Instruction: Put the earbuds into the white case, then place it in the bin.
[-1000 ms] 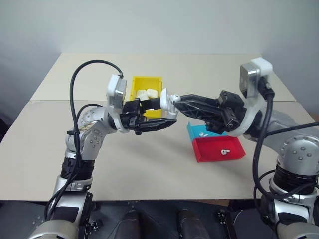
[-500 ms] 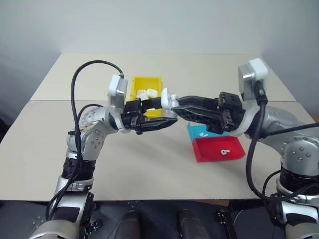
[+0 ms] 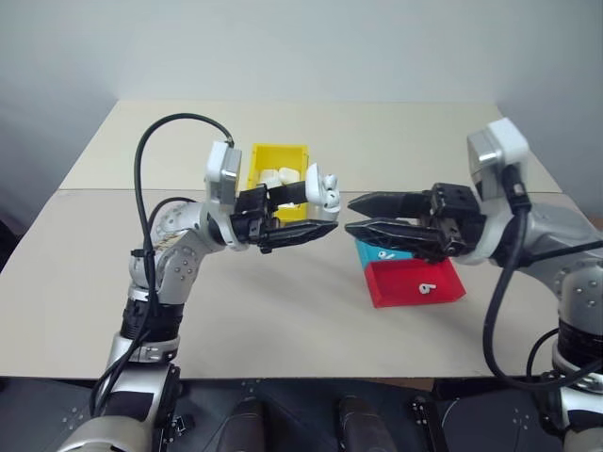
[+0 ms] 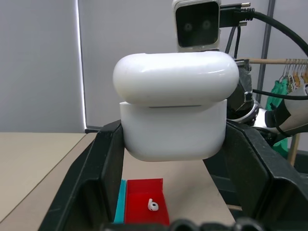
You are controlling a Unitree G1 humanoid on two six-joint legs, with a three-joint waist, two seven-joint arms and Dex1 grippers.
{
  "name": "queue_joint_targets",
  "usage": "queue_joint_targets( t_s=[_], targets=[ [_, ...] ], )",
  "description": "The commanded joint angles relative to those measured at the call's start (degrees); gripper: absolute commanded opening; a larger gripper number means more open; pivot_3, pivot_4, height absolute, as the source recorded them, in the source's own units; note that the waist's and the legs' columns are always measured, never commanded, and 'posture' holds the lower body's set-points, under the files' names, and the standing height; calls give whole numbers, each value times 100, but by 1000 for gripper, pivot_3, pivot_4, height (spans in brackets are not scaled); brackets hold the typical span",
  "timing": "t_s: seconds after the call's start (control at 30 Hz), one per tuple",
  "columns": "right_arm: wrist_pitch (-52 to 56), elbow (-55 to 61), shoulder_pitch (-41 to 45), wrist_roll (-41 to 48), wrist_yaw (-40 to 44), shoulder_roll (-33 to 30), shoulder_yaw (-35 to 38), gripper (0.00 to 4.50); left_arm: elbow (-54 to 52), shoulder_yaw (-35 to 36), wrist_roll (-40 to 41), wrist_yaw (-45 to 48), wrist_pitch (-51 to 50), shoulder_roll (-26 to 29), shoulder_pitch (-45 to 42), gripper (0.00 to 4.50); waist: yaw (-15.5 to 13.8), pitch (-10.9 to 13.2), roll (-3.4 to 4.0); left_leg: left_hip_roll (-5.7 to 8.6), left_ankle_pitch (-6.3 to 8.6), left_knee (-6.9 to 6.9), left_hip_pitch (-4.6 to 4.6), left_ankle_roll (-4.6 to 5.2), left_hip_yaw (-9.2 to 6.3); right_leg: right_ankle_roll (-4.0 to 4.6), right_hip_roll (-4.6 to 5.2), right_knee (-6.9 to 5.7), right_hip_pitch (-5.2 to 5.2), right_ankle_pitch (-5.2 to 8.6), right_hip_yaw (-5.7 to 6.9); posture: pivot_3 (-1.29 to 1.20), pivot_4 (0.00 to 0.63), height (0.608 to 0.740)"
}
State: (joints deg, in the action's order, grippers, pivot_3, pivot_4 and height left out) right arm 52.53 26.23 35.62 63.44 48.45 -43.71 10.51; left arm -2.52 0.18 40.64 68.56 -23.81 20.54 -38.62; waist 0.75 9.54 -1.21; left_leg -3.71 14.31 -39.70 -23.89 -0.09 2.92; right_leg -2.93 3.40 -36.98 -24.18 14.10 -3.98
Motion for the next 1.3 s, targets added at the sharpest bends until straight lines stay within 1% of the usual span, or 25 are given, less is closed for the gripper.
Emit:
queue_joint_targets(
  t_s=[0.03,0.07,0.17,0.23,0.3,0.4,0.47,0.6,0.77,0.83,0.93,1.13,1.23,1.3],
  targets=[
    [-385,-472,763,-669,479,-609,-22,1344,-279,-296,-383,-260,390,-245,97,2775,-1,0,0,0,0,-4,0,0,1,0,0,-1,-1,0,-1,0,150,740],
    [-450,-644,992,-869,633,-720,-169,949,-302,-383,-468,-295,423,-288,123,2775,-2,0,-1,2,0,-3,-1,0,2,-1,1,-1,-2,0,-1,0,150,740],
    [-750,-1155,1724,-1547,1231,-950,-757,13,-306,-621,-695,-317,552,-371,214,2775,16,0,0,1,0,0,1,0,3,0,-1,0,-4,0,-2,0,150,740],
    [-930,-1461,2189,-1995,1548,-948,-1185,13,-235,-758,-874,-303,631,-365,236,2775,35,0,0,-1,1,3,2,2,4,1,-4,2,-5,0,-4,0,150,740],
    [-1054,-1667,2509,-2294,1832,-901,-1475,13,-169,-790,-873,-239,650,-385,242,2775,27,0,0,-1,1,2,1,2,7,1,-4,0,-9,0,-7,0,150,740],
    [-1229,-1748,2994,-2886,2217,-785,-2121,13,-85,-820,-955,-293,688,-447,198,2775,10,0,0,-1,1,1,-1,2,8,1,-2,0,-11,1,-7,0,150,740],
    [-1354,-1761,3161,-3150,2507,-741,-2394,13,-14,-835,-994,-290,719,-481,160,2775,3,0,0,-2,2,1,-5,3,7,1,-2,3,-12,1,-4,0,150,740],
    [-1463,-1721,3369,-3431,2993,-663,-2696,13,81,-840,-1022,-233,776,-522,109,2775,-27,0,0,-2,2,-5,-19,3,3,1,-1,5,-17,0,2,0,150,740],
    [-1643,-1524,3285,-3703,3456,-695,-2880,13,114,-808,-1022,-210,793,-513,101,2775,-40,0,1,-2,3,-7,-25,4,3,1,0,8,-20,0,4,0,150,740],
    [-1782,-1462,3123,-3801,3590,-757,-2868,13,123,-748,-990,-221,814,-513,96,2775,-40,0,1,-2,3,-7,-25,4,3,1,0,6,-21,0,4,0,150,740],
    [-1721,-1454,3015,-3807,3654,-791,-2775,13,152,-669,-973,-226,832,-510,64,2775,-39,0,0,-2,3,-10,-24,4,3,0,0,5,-20,0,4,0,150,740],
    [-1632,-1322,2691,-3852,3536,-983,-2578,13,151,-556,-962,-263,890,-490,45,2775,-55,0,0,-1,3,-10,-24,4,2,1,0,5,-20,0,4,0,150,740],
    [-1585,-1286,2491,-3965,3316,-1058,-2486,13,66,-516,-917,-253,878,-466,98,2775,-57,0,1,-1,3,-10,-24,4,3,0,1,3,-20,0,3,0,150,740],
    [-1463,-1275,2382,-3806,3170,-1050,-2247,13,31,-503,-939,-296,923,-460,132,2775,-57,0,1,-1,3,-10,-23,4,3,1,0,3,-20,0,4,0,150,740]
  ],
)
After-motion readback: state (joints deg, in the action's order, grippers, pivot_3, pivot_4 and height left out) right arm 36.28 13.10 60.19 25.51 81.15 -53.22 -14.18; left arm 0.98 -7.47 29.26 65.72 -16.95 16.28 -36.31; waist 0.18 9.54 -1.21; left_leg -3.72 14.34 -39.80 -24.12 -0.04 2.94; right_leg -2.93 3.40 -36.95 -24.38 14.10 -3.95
